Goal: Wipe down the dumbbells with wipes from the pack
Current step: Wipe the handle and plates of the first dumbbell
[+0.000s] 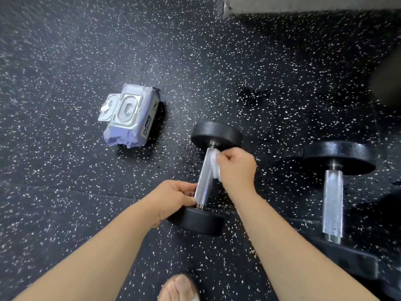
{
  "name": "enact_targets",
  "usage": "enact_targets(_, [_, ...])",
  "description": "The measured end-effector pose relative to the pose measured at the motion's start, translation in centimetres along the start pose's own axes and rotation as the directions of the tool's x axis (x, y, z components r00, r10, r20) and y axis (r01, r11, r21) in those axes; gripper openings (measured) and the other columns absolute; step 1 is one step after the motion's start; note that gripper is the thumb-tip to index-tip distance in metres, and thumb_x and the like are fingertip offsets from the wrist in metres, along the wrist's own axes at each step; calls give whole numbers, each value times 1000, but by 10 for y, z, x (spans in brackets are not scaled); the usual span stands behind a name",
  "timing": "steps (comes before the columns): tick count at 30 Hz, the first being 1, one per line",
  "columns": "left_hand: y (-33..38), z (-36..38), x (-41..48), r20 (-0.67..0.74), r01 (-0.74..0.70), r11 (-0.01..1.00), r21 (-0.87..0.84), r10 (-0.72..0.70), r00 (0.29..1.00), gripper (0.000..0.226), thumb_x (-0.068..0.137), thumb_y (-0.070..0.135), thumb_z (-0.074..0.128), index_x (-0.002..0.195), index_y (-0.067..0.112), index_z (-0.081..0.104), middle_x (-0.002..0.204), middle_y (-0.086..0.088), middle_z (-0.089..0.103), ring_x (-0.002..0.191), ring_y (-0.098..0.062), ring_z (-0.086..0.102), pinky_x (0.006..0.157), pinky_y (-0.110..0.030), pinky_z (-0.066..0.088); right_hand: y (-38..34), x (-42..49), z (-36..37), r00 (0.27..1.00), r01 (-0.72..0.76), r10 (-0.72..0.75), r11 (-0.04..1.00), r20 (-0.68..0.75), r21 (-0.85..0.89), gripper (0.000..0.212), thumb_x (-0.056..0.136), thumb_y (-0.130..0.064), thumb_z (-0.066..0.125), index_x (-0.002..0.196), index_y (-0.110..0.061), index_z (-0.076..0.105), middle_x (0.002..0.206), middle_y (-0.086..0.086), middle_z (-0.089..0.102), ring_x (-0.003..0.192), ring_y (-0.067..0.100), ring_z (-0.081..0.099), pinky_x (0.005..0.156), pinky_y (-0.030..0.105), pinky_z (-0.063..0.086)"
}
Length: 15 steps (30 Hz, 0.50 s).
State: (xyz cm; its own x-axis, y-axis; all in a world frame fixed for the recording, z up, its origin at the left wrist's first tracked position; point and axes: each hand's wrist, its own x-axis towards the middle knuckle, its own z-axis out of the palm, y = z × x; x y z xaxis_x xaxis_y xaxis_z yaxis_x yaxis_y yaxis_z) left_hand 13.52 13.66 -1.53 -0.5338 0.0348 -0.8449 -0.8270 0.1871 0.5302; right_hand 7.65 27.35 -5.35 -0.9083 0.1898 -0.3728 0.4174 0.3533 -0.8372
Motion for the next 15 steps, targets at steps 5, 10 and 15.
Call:
enact_targets(5, [3,-1,1,-12,-2,995,104,3,1000,39,88,-10,56,102,21,75,89,-4,76,73,-15,63,74,-25,51,5,-17,6,1000,-24,24,999,-4,-32,17,87,-15,59,71,-15,61,66,-10,57,70,16,54,62,27,36])
enact_targets(10, [6,-3,1,-2,-23,988,154,24,1000,35,86,-9,60,108,14,74,77,1,74,68,-9,60,70,-19,52,23,-60,-7,973,82,-33,975,229,-208,34,81,-4,56,60,-29,49,66,-14,54,63,2,49,53,10,36])
enact_targets(15, [3,-1,1,5,-20,988,152,19,1000,41,88,-8,57,99,27,75,67,7,68,58,-8,56,62,-18,45,34,-37,-12,989,-100,107,992,103,-73,13,79,-14,64,72,-24,61,78,-6,65,78,17,62,72,35,53])
